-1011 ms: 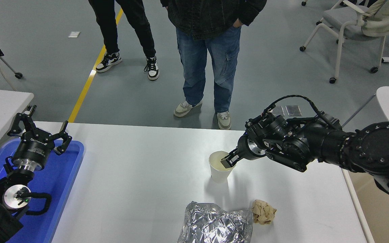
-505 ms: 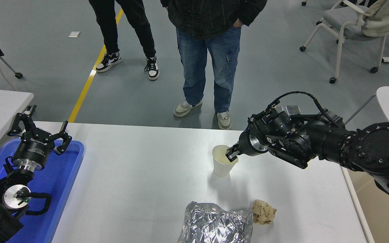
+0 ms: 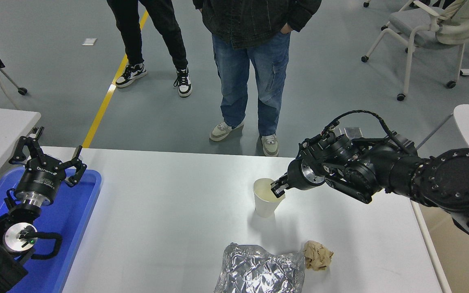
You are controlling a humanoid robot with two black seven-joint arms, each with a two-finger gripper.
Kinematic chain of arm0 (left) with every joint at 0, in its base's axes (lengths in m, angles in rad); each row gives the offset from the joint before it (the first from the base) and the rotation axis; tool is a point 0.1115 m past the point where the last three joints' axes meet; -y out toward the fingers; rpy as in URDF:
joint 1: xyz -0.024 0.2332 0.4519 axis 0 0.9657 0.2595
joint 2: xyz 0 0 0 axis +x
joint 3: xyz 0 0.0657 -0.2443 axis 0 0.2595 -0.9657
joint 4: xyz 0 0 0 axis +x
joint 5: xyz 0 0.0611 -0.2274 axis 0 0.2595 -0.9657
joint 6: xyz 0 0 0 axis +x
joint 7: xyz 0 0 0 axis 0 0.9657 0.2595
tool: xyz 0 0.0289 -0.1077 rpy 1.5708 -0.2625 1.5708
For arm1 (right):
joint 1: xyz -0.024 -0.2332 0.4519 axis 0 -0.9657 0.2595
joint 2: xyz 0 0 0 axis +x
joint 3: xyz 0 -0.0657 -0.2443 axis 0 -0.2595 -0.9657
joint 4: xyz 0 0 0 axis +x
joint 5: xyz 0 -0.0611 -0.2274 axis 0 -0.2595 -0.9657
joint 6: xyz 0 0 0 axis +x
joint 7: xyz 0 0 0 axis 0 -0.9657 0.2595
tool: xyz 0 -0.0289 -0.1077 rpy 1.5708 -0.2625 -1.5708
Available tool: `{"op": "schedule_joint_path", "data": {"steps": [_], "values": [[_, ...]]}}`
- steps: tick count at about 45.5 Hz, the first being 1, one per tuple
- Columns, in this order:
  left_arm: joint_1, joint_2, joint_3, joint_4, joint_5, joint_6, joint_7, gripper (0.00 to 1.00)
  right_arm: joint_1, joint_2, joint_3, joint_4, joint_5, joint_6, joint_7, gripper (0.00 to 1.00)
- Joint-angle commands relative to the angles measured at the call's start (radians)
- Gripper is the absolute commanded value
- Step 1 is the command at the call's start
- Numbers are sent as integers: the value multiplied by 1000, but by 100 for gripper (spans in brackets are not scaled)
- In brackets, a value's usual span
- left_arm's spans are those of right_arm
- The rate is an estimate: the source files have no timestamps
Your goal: Clean the table surface
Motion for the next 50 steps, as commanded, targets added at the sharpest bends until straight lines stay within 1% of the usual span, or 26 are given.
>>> {"op": "schedule_joint_path", "data": {"steps": [1, 8, 12, 28, 40, 50], "values": [[0, 0, 0, 0, 0, 0, 0, 100, 20, 0, 7, -1, 4, -1, 25, 0], [0, 0, 0, 0, 0, 0, 0, 100, 65, 0, 15, 16, 49, 5, 42, 0], [0, 0, 0, 0, 0, 0, 0, 100, 111, -35, 25, 39, 82, 8, 50, 0], [0, 0, 0, 0, 0, 0, 0, 100, 191, -192, 50, 112, 124, 17, 74, 0], [0, 0, 0, 0, 0, 0, 0, 100, 295, -319, 94, 206, 167, 145, 102, 0], [0, 0, 0, 0, 0, 0, 0, 100, 356, -382, 110, 227, 168, 200, 117, 0]]}}
